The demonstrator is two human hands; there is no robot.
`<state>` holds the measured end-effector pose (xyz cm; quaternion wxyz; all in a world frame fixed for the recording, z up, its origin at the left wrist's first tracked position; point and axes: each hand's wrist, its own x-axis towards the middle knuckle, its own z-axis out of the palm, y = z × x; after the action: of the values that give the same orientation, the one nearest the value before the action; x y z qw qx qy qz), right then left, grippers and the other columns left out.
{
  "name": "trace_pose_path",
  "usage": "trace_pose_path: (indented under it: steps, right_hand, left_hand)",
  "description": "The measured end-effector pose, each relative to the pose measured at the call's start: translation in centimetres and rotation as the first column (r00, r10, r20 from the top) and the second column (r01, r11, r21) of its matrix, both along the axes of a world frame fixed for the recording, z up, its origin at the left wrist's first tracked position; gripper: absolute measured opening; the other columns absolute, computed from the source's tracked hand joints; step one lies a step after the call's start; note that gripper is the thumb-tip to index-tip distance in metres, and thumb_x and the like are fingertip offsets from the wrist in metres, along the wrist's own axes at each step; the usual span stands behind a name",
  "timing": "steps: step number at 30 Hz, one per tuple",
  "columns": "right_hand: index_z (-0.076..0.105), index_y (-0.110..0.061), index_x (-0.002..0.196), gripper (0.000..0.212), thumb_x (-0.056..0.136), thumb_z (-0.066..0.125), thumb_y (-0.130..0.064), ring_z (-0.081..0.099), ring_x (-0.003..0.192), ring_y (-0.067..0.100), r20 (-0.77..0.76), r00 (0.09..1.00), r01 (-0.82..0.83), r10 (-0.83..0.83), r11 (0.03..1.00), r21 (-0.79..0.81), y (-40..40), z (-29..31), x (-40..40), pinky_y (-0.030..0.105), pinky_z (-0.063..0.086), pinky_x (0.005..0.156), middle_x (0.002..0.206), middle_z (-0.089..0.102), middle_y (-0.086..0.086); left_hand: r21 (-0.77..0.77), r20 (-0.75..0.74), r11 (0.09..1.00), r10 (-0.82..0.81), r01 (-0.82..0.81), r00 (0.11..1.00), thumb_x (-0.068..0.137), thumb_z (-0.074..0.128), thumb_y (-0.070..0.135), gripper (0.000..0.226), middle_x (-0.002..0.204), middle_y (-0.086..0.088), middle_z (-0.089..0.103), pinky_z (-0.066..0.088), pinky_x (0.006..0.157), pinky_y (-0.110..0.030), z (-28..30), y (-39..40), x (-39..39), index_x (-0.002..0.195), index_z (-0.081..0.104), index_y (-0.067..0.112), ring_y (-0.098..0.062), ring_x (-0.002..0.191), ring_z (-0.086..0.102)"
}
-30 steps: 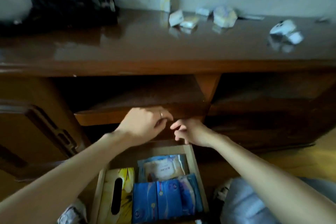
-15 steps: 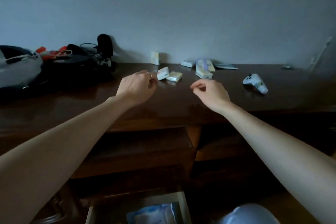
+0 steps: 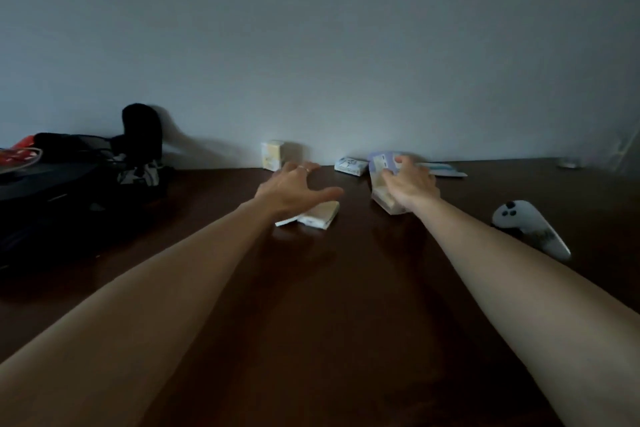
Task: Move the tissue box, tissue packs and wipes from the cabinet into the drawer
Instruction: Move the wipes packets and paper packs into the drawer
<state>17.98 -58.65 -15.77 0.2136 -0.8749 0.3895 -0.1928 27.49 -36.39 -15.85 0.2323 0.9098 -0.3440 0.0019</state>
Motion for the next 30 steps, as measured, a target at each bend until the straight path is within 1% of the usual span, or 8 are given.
trace_pose_path:
  steps: [3, 7, 11, 15, 20, 24, 27, 30]
  right_hand:
    - [0.025, -0.037, 0.155, 0.069, 0.094, 0.044, -0.063, 0.033, 0.139, 0.042, -0.129, 0.992, 0.023, -0.014, 0.997, 0.072, -2.0, -0.9, 2.5, 0.05, 0.032, 0.111, 0.157, 0.026, 0.018]
    - [0.048, -0.034, 0.14, 0.056, 0.09, 0.05, -0.06, 0.041, 0.134, 0.038, -0.204, 0.979, 0.004, 0.004, 0.999, 0.038, -3.5, -1.8, 4.9, 0.045, 0.035, 0.108, 0.148, 0.044, 0.012]
    - [0.065, -0.014, 0.125, 0.039, 0.09, 0.066, -0.032, 0.061, 0.117, 0.034, 0.103, 0.986, 0.116, -0.131, 0.983, 0.139, -4.0, -2.2, 5.4, 0.037, 0.05, 0.093, 0.127, 0.065, 0.012]
    - [0.078, -0.022, 0.104, 0.018, 0.093, 0.064, -0.019, 0.067, 0.097, 0.024, 0.489, 0.855, 0.044, -0.174, 0.963, 0.267, -3.6, -1.9, 4.4, 0.023, 0.046, 0.074, 0.114, 0.073, 0.002]
    - [0.075, -0.021, 0.081, 0.013, 0.086, 0.075, -0.009, 0.069, 0.08, 0.014, 0.739, 0.674, -0.451, -0.004, 0.789, 0.416, -3.0, 0.5, 2.6, 0.019, 0.055, 0.07, 0.082, 0.074, -0.005]
    - [0.078, -0.021, 0.085, 0.006, 0.081, 0.078, -0.017, 0.072, 0.09, 0.022, 0.671, 0.713, -0.618, 0.204, 0.635, 0.464, -4.4, 0.8, 2.7, 0.037, 0.054, 0.079, 0.097, 0.078, 0.004]
    - [0.073, -0.022, 0.097, 0.012, 0.088, 0.067, -0.027, 0.068, 0.104, 0.018, 0.561, 0.811, -0.382, 0.165, 0.876, 0.294, -7.5, 0.6, 4.2, 0.034, 0.051, 0.09, 0.109, 0.075, 0.001]
    - [0.055, -0.026, 0.135, 0.041, 0.096, 0.054, -0.035, 0.046, 0.133, 0.026, 0.106, 0.994, -0.02, 0.038, 0.986, -0.167, -11.9, -0.5, 5.1, 0.042, 0.039, 0.104, 0.144, 0.054, 0.003]
  left_hand:
    - [0.192, 0.112, 0.979, -0.092, 0.069, 0.989, 0.072, 0.047, 0.088, 0.077, 0.143, 0.002, 0.054, 0.041, 0.096, -0.044, -2.4, -2.7, 0.1, 0.136, 0.055, 0.046, -0.024, 0.129, 0.049]
    - [0.176, 0.167, 0.98, -0.128, 0.098, 0.978, 0.09, 0.041, 0.063, 0.048, 0.132, -0.001, 0.06, 0.039, 0.089, -0.044, -2.9, -4.0, 1.4, 0.128, 0.061, 0.04, -0.026, 0.12, 0.052]
    - [0.128, 0.209, 0.992, -0.037, 0.01, 0.977, 0.094, 0.039, 0.05, 0.042, 0.13, -0.002, 0.061, 0.038, 0.094, -0.044, -3.2, -4.6, 1.7, 0.126, 0.062, 0.035, -0.027, 0.12, 0.051]
    - [0.027, 0.21, 0.999, 0.014, -0.02, 0.978, 0.091, 0.042, 0.071, 0.069, 0.144, -0.006, 0.054, 0.031, 0.111, -0.045, -3.3, -4.6, 2.1, 0.147, 0.044, 0.031, -0.027, 0.135, 0.046]
    - [-0.372, -0.278, 0.917, 0.04, -0.147, 0.96, 0.061, 0.021, 0.106, 0.121, 0.143, -0.006, 0.059, 0.036, 0.111, -0.047, -1.2, -5.6, 2.2, 0.142, 0.055, 0.024, -0.032, 0.132, 0.052]
    - [-0.591, -0.477, 0.781, -0.139, -0.2, 0.868, 0.067, 0.077, 0.071, 0.077, 0.116, -0.004, 0.075, 0.053, 0.102, -0.045, -1.3, -7.3, 2.7, 0.118, 0.073, 0.013, -0.023, 0.107, 0.07]
    - [-0.583, -0.396, 0.793, -0.089, -0.175, 0.914, 0.083, 0.081, 0.037, 0.023, 0.1, -0.004, 0.078, 0.062, 0.081, -0.035, -2.7, -8.1, 3.9, 0.091, 0.073, 0.017, -0.013, 0.083, 0.074]
    - [-0.48, -0.312, 0.865, -0.013, -0.146, 0.95, 0.09, 0.072, 0.045, 0.025, 0.099, 0.001, 0.076, 0.061, 0.081, -0.038, -3.6, -8.1, 4.3, 0.094, 0.071, 0.02, -0.014, 0.084, 0.073]
